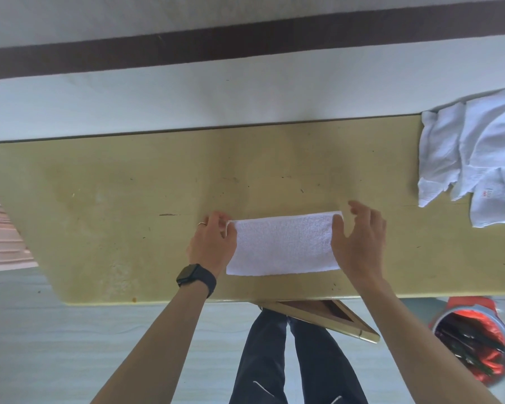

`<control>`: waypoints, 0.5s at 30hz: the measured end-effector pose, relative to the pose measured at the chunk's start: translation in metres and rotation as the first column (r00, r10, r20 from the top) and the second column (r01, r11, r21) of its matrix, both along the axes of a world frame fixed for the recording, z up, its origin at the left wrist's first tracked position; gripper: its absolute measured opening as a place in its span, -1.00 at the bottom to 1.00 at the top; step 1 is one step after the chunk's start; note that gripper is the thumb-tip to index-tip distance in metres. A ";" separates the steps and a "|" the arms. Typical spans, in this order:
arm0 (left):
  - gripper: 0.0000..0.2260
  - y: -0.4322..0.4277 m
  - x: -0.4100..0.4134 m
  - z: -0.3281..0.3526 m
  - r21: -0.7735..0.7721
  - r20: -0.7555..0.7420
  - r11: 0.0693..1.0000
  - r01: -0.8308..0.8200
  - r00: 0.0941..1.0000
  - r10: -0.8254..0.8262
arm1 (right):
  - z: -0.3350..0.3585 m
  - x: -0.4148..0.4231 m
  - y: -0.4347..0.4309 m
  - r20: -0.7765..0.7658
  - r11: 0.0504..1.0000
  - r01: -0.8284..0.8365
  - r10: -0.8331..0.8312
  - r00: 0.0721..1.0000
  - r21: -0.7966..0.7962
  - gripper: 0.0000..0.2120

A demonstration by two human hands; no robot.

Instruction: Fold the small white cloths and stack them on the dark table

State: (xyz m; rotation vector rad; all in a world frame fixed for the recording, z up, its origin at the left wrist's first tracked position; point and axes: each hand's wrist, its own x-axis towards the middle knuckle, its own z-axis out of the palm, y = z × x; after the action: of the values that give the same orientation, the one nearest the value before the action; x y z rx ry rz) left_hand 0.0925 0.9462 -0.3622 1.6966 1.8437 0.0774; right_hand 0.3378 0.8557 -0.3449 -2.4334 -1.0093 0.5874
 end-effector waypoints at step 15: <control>-0.87 -0.009 0.005 0.018 -0.173 -0.172 0.985 0.011 0.984 -0.041 | -0.001 -0.039 0.071 0.048 0.840 -0.428 0.468 0.882 -0.334 -0.50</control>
State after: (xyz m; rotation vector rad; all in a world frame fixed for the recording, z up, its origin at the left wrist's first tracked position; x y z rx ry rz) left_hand 0.0971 0.9370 -0.3438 1.6503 1.8938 -0.2432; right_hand 0.2987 0.9263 -0.3459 -2.5329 -1.6846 0.8060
